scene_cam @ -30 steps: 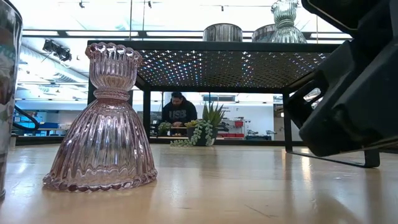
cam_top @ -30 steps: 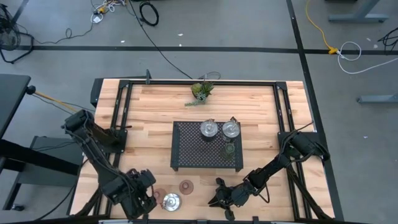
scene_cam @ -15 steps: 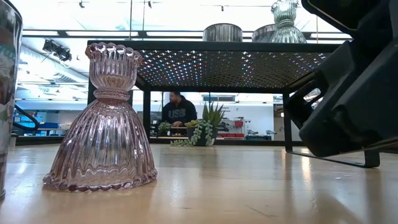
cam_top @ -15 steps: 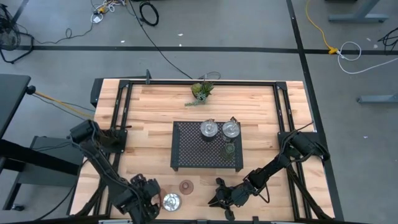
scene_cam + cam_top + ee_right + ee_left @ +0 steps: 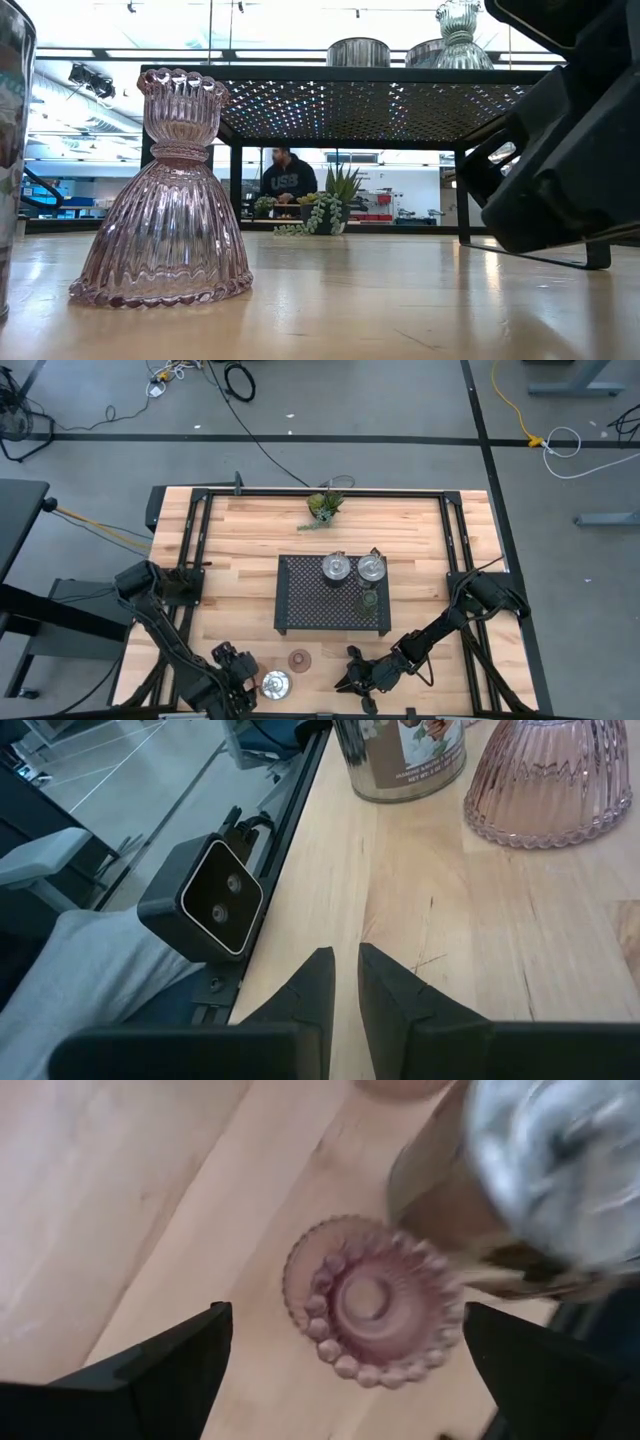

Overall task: Pick & Place candle stick holders
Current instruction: Put the left pink glass candle holder on the shelf aligned with the green glass candle holder

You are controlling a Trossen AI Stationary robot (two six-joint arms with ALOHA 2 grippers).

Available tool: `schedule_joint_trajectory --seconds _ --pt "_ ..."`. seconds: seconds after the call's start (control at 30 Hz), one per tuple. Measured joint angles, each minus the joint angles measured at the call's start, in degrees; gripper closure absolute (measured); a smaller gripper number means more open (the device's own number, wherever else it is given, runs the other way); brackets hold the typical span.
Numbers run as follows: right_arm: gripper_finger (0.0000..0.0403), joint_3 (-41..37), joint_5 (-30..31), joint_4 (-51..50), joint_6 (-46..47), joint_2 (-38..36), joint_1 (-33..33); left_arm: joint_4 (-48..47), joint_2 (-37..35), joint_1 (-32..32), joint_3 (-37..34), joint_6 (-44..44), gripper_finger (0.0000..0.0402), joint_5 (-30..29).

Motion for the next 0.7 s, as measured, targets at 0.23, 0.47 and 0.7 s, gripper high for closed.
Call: schedule_joint_trajectory --seconds 0.23,0.47,0.7 --pt "0.0356 0.00 0.01 -0.01 0.00 0.00 0.00 -0.07 3.02 0.09 -0.02 1.07 0.0021 -0.98" --pt "0.0356 0.00 0.01 -0.02 0.00 0.00 0.00 -0.16 2.96 -0.57 -0.02 1.65 0.0057 -7.85" --pt "0.0356 0.00 0.02 -0.02 0.00 0.00 0.00 -0.12 2.96 -0.59 -0.02 1.54 0.0113 -5.29"
